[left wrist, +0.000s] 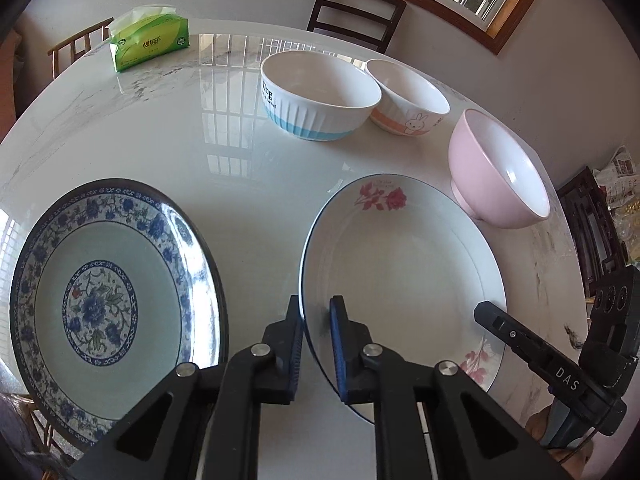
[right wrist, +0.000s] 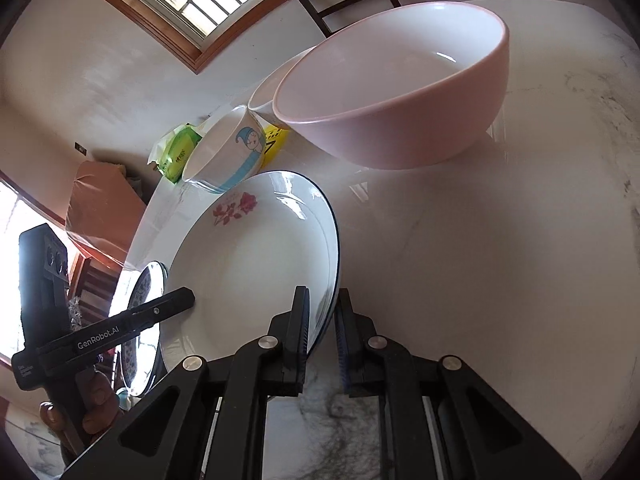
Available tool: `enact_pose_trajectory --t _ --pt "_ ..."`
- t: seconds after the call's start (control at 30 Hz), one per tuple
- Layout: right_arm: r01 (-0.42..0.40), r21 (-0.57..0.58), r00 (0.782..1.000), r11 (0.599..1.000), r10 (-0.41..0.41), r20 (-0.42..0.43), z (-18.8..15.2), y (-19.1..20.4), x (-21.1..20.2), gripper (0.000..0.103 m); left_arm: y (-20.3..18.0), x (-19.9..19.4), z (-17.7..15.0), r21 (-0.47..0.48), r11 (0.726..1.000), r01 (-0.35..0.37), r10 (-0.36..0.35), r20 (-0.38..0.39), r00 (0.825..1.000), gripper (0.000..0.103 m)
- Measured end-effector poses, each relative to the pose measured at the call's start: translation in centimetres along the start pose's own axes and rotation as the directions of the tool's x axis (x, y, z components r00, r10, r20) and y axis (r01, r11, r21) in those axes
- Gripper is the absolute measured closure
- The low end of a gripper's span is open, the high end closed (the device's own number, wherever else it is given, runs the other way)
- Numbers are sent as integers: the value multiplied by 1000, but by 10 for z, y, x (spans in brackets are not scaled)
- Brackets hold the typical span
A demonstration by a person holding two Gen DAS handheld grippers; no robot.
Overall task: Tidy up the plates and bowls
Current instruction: 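Grasp the rim of the white pink-flower plate with the right gripper, then carry the pink-flower plate onto the blue-and-white plate stack with the right gripper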
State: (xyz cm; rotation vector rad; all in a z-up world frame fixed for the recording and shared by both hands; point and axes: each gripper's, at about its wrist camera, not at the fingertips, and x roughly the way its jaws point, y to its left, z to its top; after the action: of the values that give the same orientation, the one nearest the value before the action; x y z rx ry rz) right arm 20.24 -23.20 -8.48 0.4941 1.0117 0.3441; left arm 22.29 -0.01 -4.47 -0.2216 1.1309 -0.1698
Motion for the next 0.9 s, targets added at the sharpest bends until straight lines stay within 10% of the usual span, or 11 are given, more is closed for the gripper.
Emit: enact_pose_trajectory --t 0.9 --pt "-130 -237 987 963 103 -122 -56 144 26 89 120 -116 -74 -210 972 -101 126 108 986 90"
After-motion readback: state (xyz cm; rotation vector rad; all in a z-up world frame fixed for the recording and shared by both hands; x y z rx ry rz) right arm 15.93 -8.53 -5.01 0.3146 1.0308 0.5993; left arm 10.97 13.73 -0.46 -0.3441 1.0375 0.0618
